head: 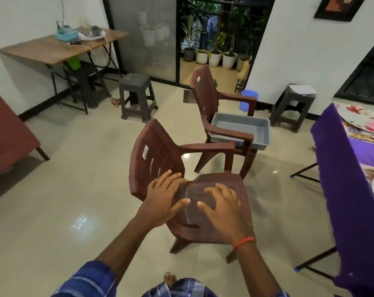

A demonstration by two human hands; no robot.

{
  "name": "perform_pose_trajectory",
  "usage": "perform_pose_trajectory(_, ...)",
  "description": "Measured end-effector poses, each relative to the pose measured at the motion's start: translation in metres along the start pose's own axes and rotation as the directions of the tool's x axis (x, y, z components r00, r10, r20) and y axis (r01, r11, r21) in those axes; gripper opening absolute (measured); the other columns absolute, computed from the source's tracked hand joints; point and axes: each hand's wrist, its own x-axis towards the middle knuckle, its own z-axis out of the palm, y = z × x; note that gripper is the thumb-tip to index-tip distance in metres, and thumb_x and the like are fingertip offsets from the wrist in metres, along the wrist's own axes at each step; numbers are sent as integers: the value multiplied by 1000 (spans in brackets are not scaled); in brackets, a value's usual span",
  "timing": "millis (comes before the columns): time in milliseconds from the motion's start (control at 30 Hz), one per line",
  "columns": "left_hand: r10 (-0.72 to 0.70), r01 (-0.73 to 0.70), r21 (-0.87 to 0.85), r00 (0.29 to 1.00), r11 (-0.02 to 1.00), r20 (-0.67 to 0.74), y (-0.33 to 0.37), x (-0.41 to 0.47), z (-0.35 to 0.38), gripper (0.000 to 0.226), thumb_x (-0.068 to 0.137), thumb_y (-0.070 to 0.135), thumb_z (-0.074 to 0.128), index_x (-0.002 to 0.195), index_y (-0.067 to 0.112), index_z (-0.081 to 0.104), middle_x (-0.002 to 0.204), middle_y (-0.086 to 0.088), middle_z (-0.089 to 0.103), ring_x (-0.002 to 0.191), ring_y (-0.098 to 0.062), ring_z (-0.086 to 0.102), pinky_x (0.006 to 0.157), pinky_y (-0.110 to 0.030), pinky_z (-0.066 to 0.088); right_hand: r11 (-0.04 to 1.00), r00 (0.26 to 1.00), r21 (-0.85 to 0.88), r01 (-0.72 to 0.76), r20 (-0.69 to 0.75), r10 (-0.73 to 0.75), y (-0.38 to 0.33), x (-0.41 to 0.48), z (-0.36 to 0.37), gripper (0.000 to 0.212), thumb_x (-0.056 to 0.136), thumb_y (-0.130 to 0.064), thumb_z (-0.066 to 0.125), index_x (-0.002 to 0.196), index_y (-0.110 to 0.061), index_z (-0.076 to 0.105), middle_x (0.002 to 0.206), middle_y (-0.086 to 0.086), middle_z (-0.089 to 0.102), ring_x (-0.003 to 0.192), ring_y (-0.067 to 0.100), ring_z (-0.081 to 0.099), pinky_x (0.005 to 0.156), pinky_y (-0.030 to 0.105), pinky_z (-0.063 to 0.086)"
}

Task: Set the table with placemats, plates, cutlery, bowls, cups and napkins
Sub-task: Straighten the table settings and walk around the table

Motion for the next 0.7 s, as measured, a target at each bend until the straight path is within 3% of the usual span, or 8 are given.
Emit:
perform_pose_trajectory(133, 2, -4, 45, 999, 999, 47, -48, 23, -21, 74, 92, 81, 25, 150, 38, 39, 164, 14, 30, 157, -8, 5, 125, -50, 16, 999, 999, 34, -17, -30, 18, -31, 44, 18, 46, 91, -56, 61, 133, -37, 54, 156, -3, 32, 145, 17, 19, 115, 39, 22)
perform_pose_trajectory(333, 18, -18, 4, 997, 1000, 69, -97, 55, -41, 78, 90, 82, 31, 151, 34, 39, 163, 12, 31, 157, -11, 8, 123, -40, 11, 999, 999, -18, -36, 10, 36, -58, 93, 42, 47, 91, -60, 57, 133, -39, 53, 153, -5, 35, 144, 17, 19, 116, 43, 25)
perform_pose_trajectory(700, 224, -221, -38, 951, 975, 212, -191, 114, -59, 81, 88, 84, 30, 152, 34, 34, 164, 12, 30, 157, -12, 6, 123, -46, 14, 969, 960, 2, -247, -139, 245, -121, 135, 83, 42, 91, -57, 60, 128, -37, 55, 140, -9, 45, 137, 16, 26, 108, 40, 27)
